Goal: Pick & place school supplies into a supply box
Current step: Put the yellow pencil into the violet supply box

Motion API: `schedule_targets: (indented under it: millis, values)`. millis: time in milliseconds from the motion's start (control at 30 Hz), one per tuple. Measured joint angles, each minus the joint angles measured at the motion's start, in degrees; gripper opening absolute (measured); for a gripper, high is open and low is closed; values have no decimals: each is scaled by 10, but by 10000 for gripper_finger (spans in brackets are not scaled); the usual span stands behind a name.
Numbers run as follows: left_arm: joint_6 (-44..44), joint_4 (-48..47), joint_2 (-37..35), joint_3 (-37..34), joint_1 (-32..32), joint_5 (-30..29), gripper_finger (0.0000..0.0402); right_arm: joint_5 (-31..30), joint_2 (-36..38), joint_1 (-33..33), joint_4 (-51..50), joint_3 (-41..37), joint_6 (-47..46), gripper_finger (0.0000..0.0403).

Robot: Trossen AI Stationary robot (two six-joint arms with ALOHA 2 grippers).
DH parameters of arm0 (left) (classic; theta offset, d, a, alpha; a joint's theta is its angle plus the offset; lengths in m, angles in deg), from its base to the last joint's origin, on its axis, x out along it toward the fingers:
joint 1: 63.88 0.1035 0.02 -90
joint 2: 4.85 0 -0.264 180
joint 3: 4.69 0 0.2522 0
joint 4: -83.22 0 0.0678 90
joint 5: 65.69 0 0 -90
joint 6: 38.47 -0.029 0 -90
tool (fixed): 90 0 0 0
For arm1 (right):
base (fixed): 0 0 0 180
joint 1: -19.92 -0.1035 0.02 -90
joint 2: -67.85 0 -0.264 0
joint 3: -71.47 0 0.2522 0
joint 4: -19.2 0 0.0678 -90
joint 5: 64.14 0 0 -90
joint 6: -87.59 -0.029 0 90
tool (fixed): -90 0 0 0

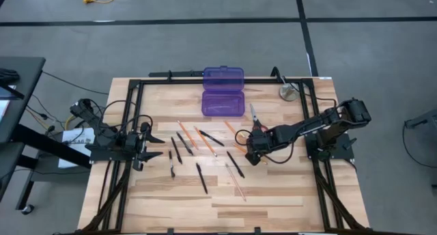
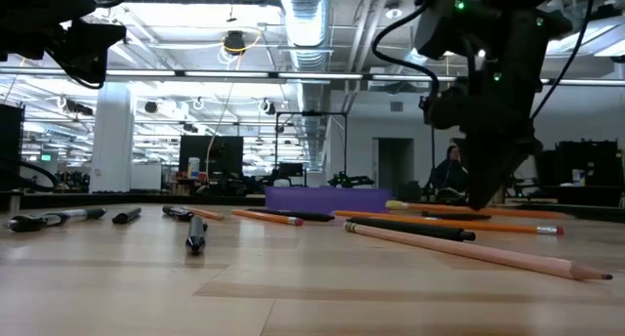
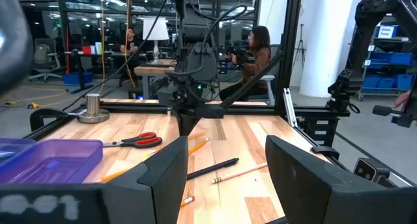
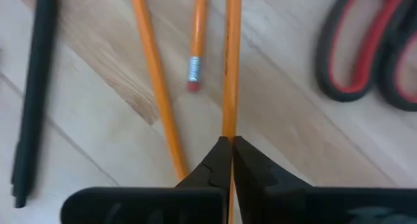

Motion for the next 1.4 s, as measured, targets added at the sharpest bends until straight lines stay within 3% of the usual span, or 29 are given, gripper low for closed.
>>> schedule_targets:
  millis: [333,733,1100,1400]
  values:
    - [0,0,0,0,0,0,195,-35,1,12,-95,62,21,1]
    - [0,0,0,0,0,0,195,2,-4,17,-115,75,91,4]
    - [0,-1,0,0,0,0,195,8,-4,19,-140,73,111,101]
    - [0,0,0,0,0,8,195,3,-30,45,-149,72,143,123]
